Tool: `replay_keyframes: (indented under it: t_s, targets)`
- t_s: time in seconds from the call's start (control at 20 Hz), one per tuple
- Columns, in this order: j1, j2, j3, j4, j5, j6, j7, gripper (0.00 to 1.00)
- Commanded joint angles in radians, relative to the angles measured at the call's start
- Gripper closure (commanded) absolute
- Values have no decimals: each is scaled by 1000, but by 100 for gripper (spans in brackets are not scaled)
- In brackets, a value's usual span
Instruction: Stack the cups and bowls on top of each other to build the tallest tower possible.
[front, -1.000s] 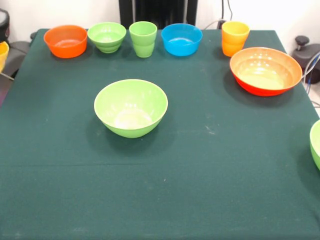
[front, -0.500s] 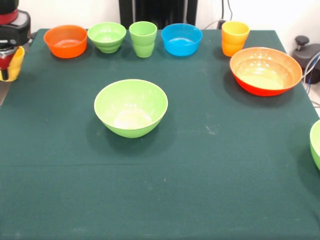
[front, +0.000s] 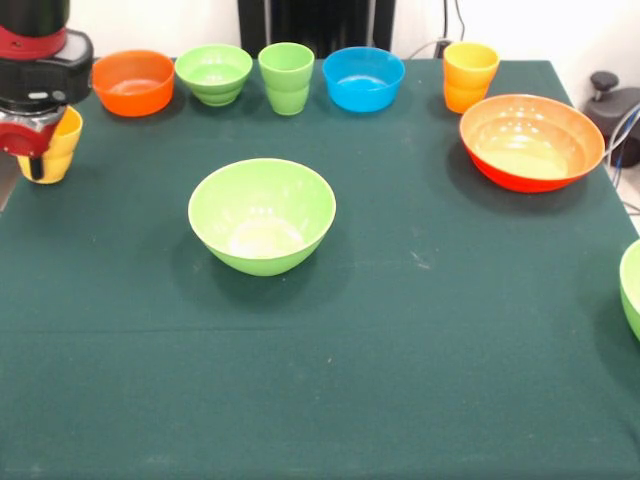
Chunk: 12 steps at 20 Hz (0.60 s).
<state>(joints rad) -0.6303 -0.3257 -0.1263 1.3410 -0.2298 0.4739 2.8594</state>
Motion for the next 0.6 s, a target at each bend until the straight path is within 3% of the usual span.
replay_keyframes:
  t_s: [0.05,0.6]
  targets:
    - [28,49,130,49,5,23,-71,100]
    - [34,68,125,36,-3,8,-57,100]
